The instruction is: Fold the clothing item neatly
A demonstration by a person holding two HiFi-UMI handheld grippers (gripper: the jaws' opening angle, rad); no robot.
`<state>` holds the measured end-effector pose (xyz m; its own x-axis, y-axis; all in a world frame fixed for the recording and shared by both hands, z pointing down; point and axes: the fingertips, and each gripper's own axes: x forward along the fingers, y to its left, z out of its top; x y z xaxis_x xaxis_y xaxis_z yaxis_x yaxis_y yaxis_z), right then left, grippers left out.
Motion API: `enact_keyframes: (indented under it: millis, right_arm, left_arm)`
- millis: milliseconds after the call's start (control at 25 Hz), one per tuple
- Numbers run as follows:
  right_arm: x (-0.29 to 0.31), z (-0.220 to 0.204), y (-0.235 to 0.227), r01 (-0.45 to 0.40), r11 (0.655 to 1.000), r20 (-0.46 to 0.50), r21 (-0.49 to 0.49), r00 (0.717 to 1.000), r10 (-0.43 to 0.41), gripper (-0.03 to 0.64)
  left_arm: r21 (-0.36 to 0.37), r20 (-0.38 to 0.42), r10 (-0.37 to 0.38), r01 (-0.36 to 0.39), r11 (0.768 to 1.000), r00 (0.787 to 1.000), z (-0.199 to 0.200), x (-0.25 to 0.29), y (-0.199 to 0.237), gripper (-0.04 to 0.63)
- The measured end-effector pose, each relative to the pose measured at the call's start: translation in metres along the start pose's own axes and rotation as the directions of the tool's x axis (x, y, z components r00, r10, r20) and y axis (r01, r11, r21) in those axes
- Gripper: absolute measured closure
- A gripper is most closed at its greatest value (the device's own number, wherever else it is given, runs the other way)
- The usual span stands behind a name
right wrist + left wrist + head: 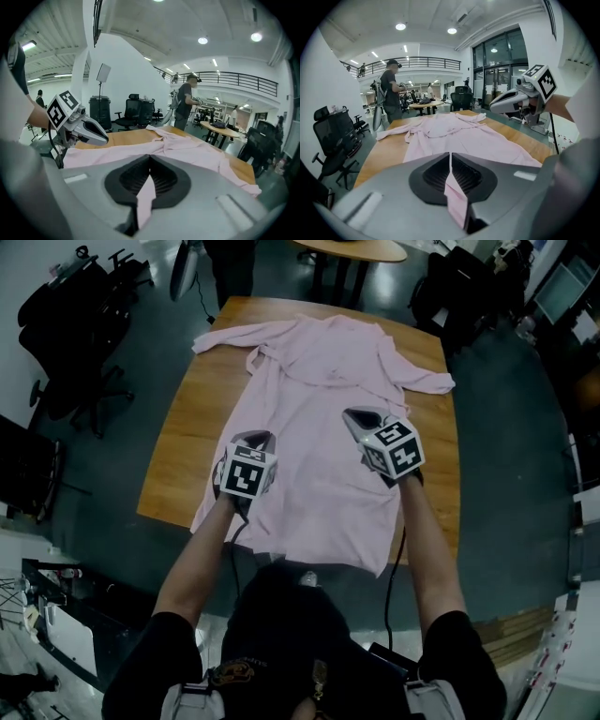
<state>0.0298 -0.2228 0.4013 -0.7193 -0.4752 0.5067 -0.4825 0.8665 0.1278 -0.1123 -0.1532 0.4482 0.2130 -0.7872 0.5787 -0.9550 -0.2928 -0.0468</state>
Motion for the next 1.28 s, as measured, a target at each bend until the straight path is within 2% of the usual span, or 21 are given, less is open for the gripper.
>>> enact_keyframes:
  millis: [280, 440, 760, 1000, 1280]
  right_arm:
    - [0.074, 0.021, -0.051, 0.009, 1.0, -0.049, -0.019, 0.999, -0.01, 0.614]
    - [0.121, 0.028, -0.074, 0.0, 1.0, -0.084, -0.026, 0.996, -0.002, 0.614]
    - [0.212, 0.04, -0.113, -0.029, 0.999, -0.122, -0.025, 0.992, 0.026, 0.614]
    - [0.291, 0.026, -0.144, -0.078, 0.996, -0.167, -0.037, 0.983, 0.07, 0.587]
    - [0.375, -0.012, -0.157, -0.148, 0.989, -0.254, -0.018, 0.957, 0.139, 0.521]
  left_arm:
    - [-0.028, -0.012, -0.017, 0.016, 0.999, 1.0, 0.014, 0.071, 0.039, 0.481]
    - [-0.039, -0.043, -0.035, 0.033, 0.999, 0.998, 0.007, 0.106, 0.055, 0.457]
    - [-0.141, -0.091, 0.015, -0.027, 0.99, 0.996, -0.003, 0.15, 0.094, 0.422]
    - [-0.173, -0.129, -0.006, -0.016, 0.985, 0.992, -0.012, 0.174, 0.093, 0.411]
    - [-0.189, -0.166, -0.001, -0.031, 0.981, 0.986, -0.023, 0.19, 0.088, 0.411]
